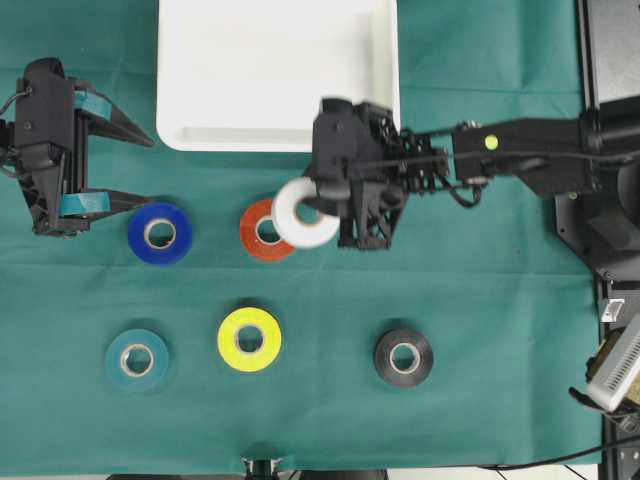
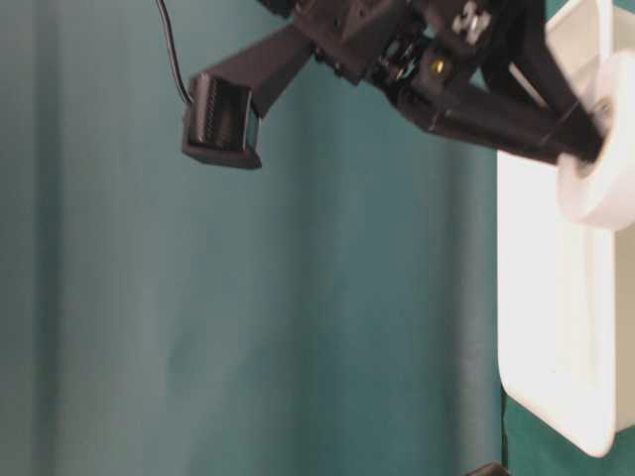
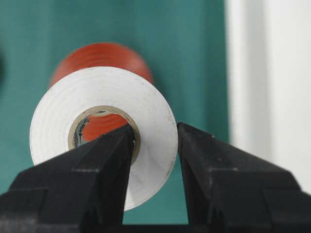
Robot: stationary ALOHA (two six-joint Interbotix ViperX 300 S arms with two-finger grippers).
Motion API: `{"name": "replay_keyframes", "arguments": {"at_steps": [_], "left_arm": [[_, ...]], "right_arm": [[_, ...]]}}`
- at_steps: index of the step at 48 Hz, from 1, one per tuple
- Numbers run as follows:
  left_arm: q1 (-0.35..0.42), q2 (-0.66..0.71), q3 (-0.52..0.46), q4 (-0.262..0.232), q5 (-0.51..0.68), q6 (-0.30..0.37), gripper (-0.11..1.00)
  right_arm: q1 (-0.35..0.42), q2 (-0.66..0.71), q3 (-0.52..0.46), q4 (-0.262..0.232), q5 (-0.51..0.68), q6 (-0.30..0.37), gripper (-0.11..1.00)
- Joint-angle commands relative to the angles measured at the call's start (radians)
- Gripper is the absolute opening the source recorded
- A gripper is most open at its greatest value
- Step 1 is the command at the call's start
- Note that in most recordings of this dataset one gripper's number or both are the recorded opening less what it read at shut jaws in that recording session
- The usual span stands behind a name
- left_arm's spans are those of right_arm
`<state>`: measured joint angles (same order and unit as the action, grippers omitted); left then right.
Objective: Put the tape alternately from left to right into the white case.
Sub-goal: 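Lift the white roll and carry it into the white tray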
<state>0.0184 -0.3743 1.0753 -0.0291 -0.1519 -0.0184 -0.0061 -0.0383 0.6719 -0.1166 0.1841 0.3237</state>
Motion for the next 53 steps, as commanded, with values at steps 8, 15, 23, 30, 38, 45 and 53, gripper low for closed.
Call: {"name": "replay_keyframes", "arguments": {"at_steps": [8, 15, 23, 30, 38, 45, 53], "left_arm": [[0.002, -0.012, -0.012, -0.002, -0.005, 0.002, 0.94], [0.002, -0.011, -0.011, -0.002, -0.005, 0.0, 0.94], [0.002, -0.011, -0.011, -0.002, -0.005, 0.0, 0.94], [0.002, -0.009, -0.011, -0.002, -0.005, 0.0, 0.94], [0.002, -0.009, -0.011, -0.002, -0.005, 0.0, 0.94], [0.002, -0.008, -0.011, -0.002, -0.005, 0.0, 0.94], [0.002, -0.008, -0.011, -0.002, -0.005, 0.0, 0.94]], "right_arm": [[-0.104, 0.02, -0.058, -0.072, -0.003, 0.0, 0.02], [-0.149, 0.052, -0.092, -0.112, -0.003, 0.0, 0.02], [-0.193, 0.091, -0.127, -0.138, -0.003, -0.002, 0.02], [-0.236, 0.114, -0.15, -0.155, -0.003, -0.002, 0.02], [-0.282, 0.132, -0.175, -0.163, -0.003, -0.002, 0.02], [-0.319, 0.158, -0.206, -0.167, -0.003, -0.003, 0.02], [-0.359, 0.193, -0.235, -0.175, -0.005, -0.003, 0.02]]}}
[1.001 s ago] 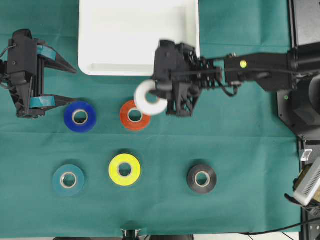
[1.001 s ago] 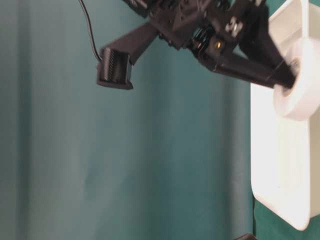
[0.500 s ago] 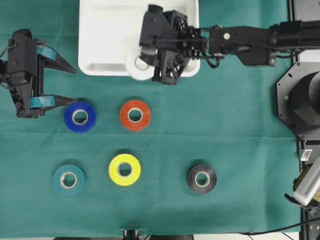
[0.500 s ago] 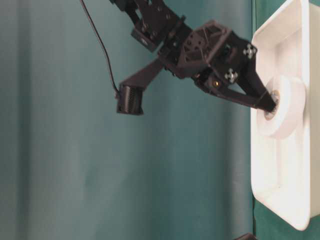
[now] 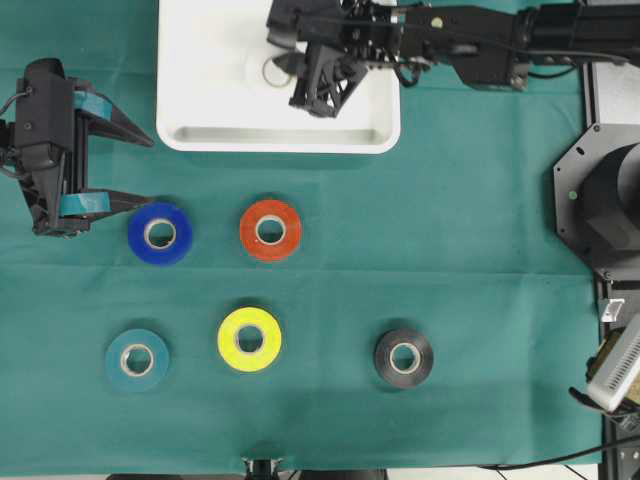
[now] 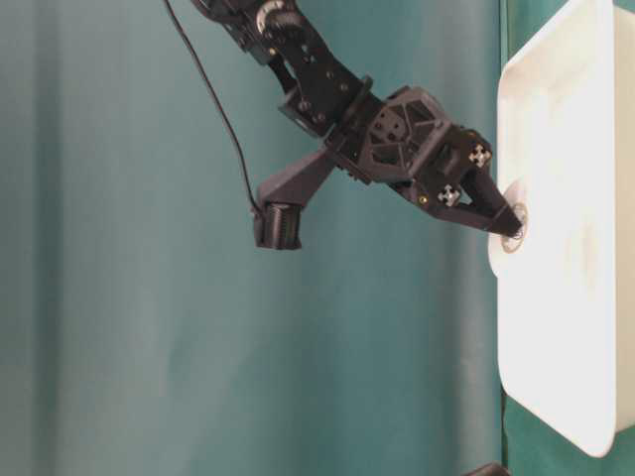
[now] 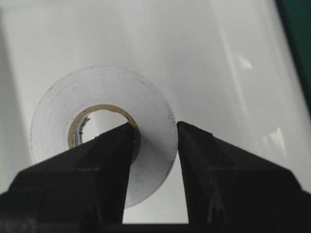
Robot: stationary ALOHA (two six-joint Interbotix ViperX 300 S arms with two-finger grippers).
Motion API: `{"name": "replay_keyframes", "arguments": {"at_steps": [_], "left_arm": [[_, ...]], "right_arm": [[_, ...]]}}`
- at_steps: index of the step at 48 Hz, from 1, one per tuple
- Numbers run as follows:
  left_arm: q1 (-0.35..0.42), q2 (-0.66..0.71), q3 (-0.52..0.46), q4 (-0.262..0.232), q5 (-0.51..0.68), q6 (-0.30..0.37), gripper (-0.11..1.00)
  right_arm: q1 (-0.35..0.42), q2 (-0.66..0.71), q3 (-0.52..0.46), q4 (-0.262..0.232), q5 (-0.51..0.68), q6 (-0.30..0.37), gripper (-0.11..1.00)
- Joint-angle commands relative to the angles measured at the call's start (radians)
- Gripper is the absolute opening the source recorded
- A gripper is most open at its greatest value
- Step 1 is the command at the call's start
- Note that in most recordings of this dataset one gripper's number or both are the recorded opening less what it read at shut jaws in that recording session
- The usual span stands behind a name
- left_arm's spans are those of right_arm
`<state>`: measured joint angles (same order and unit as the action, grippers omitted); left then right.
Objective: Put the tape alternately from left to right into the white case.
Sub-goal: 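Lift the white roll and carry it into the white tray, then release the white roll in the tray and raise the right gripper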
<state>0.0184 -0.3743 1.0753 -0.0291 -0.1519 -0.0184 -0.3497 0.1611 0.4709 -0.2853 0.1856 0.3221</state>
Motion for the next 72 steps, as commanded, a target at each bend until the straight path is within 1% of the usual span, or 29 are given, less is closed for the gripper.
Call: {"name": "replay_keyframes", "arguments": {"at_steps": [1, 15, 22, 31, 43, 44, 48, 56, 58, 59, 72], "left_arm": [[0.002, -0.008, -0.009, -0.002, -0.005, 0.002, 0.94], [0.002, -0.006, -0.009, -0.002, -0.005, 0.0, 0.94], [0.002, -0.006, -0.011, -0.002, -0.005, 0.0, 0.94], [0.002, -0.005, -0.011, -0.002, -0.005, 0.0, 0.94], [0.002, -0.005, -0.011, -0.002, -0.003, 0.002, 0.94], [0.002, -0.005, -0.011, -0.002, -0.005, 0.002, 0.94], [0.002, -0.005, -0.011, -0.002, -0.005, 0.0, 0.94], [0.002, -0.005, -0.009, -0.003, -0.003, 0.0, 0.94], [0.002, -0.005, -0.009, -0.002, -0.005, 0.0, 0.94], [0.002, -0.005, -0.009, -0.003, -0.005, 0.0, 0.94], [0.002, -0.005, -0.011, -0.002, -0.005, 0.0, 0.94]], "right_arm": [[-0.02, -0.003, -0.037, -0.006, -0.006, -0.002, 0.02], [-0.077, 0.031, -0.052, -0.025, -0.005, -0.002, 0.02], [-0.078, 0.031, -0.052, -0.031, -0.009, -0.003, 0.02], [-0.078, 0.031, -0.052, -0.055, -0.005, -0.002, 0.02], [-0.078, 0.031, -0.052, -0.057, -0.009, 0.0, 0.03], [-0.078, 0.031, -0.052, -0.057, -0.009, 0.0, 0.05], [-0.08, 0.031, -0.052, -0.057, -0.008, 0.0, 0.22], [-0.078, 0.031, -0.049, -0.057, -0.005, 0.0, 0.7], [-0.078, 0.031, -0.049, -0.057, -0.005, 0.0, 0.8], [-0.078, 0.031, -0.049, -0.057, -0.005, 0.0, 0.84], [-0.077, 0.026, -0.041, -0.057, -0.005, -0.003, 0.83]]}}
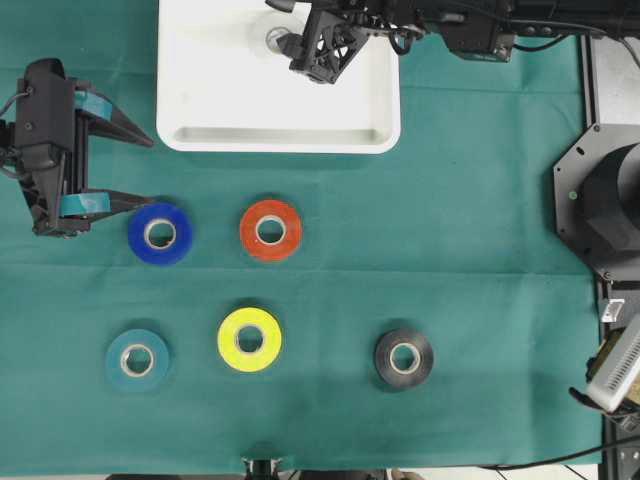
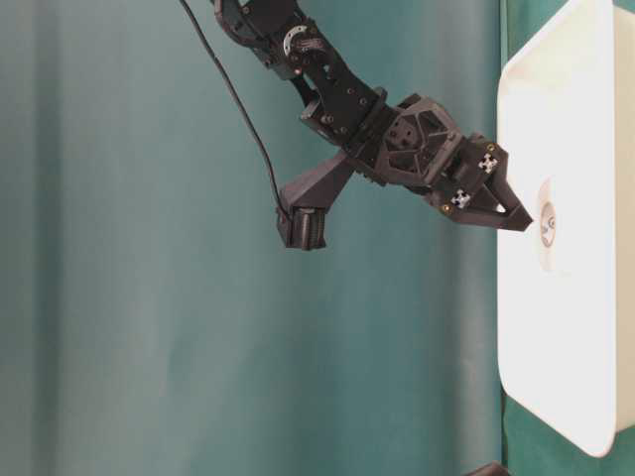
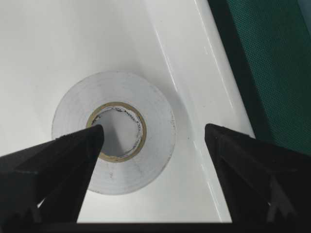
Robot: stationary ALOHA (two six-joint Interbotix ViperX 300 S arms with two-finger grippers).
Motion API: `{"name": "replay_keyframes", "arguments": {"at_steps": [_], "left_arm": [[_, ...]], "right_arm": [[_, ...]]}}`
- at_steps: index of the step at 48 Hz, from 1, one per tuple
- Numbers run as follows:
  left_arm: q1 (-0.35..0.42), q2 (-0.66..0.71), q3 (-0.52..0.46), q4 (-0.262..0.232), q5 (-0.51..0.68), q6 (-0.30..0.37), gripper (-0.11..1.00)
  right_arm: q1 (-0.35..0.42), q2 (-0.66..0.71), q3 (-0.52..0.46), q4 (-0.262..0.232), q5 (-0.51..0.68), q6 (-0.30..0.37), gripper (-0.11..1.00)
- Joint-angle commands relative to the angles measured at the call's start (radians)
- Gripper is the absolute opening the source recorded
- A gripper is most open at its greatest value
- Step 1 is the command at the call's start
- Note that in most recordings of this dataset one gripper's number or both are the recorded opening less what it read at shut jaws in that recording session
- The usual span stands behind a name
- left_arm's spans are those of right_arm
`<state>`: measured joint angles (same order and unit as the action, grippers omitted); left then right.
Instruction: Put the tape alternately from left to right into the white case.
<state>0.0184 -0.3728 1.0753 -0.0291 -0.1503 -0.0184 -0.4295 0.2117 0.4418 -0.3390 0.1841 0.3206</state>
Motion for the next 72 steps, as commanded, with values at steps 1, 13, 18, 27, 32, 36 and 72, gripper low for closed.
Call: {"name": "replay_keyframes", "arguments": {"at_steps": [1, 13, 18, 27, 32, 36, 72], "left_arm": [[0.0, -0.006, -0.011, -0.002, -0.006, 0.0, 0.94], [0.002, -0.006, -0.009, -0.002, -0.006, 0.002, 0.94], [0.002, -0.006, -0.011, -0.003, -0.006, 0.002, 0.94], [0.002, -0.008, -0.009, -0.002, -0.006, 0.002, 0.94], [0.002, -0.008, -0.009, -0.002, -0.005, 0.002, 0.94], [0.002, -0.009, -0.009, -0.002, -0.006, 0.002, 0.94], [0.002, -0.009, -0.011, -0.002, -0.006, 0.002, 0.94]], "right_arm": [[0.006, -0.028, -0.009, -0.003, -0.003, -0.002, 0.83], [0.064, -0.104, 0.054, -0.003, -0.008, -0.002, 0.83], [0.098, -0.146, 0.092, -0.003, -0.011, -0.002, 0.83], [0.179, -0.216, 0.163, -0.003, -0.02, 0.0, 0.83], [0.225, -0.247, 0.196, -0.003, -0.028, 0.0, 0.83], [0.264, -0.272, 0.219, -0.003, -0.032, 0.002, 0.83], [0.497, -0.342, 0.345, -0.003, -0.123, 0.008, 0.83]]}}
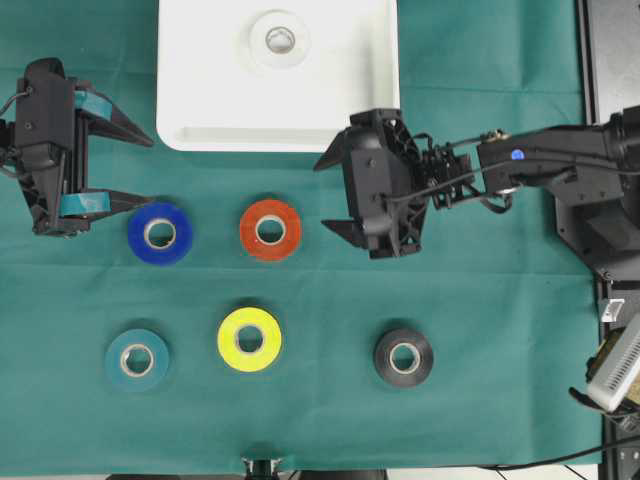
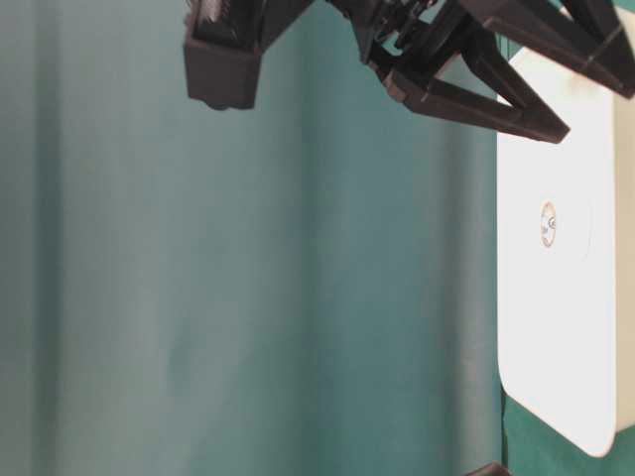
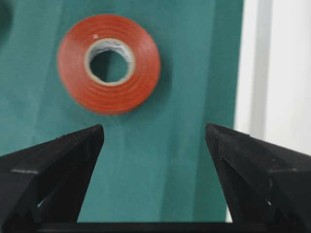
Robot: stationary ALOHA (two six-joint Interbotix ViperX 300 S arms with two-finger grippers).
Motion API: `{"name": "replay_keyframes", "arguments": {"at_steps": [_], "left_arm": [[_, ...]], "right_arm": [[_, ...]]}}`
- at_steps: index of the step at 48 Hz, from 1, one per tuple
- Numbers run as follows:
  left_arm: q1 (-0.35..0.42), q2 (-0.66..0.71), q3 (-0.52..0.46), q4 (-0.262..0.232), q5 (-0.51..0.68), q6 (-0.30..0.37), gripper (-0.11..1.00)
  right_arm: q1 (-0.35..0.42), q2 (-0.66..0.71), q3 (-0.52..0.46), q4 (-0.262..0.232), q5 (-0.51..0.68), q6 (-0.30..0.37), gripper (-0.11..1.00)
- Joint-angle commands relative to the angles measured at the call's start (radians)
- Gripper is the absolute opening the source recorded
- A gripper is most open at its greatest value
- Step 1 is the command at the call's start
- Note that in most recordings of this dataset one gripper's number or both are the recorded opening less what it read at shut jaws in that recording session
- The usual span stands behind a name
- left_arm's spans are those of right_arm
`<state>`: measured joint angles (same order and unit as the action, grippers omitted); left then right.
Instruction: Put the tape alternately from left to right into the white case.
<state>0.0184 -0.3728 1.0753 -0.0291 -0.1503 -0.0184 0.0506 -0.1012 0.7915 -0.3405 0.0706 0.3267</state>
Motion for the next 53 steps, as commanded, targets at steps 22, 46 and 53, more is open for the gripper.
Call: {"name": "replay_keyframes", "arguments": {"at_steps": [22, 46, 53], "left_arm": [[0.002, -0.011, -0.011, -0.002, -0.002, 0.0, 0.94], [-0.055, -0.005, -0.015, -0.002, -0.002, 0.0, 0.94], [-0.106, -0.005, -0.008, -0.002, -0.002, 0.0, 0.94]], "right_arm": [[0.06, -0.057, 0.037, -0.002, -0.009, 0.003, 0.83], [0.06, -0.057, 0.038, -0.002, -0.011, 0.003, 0.83], [0.06, -0.057, 0.037, -0.002, -0.011, 0.003, 0.83]]}}
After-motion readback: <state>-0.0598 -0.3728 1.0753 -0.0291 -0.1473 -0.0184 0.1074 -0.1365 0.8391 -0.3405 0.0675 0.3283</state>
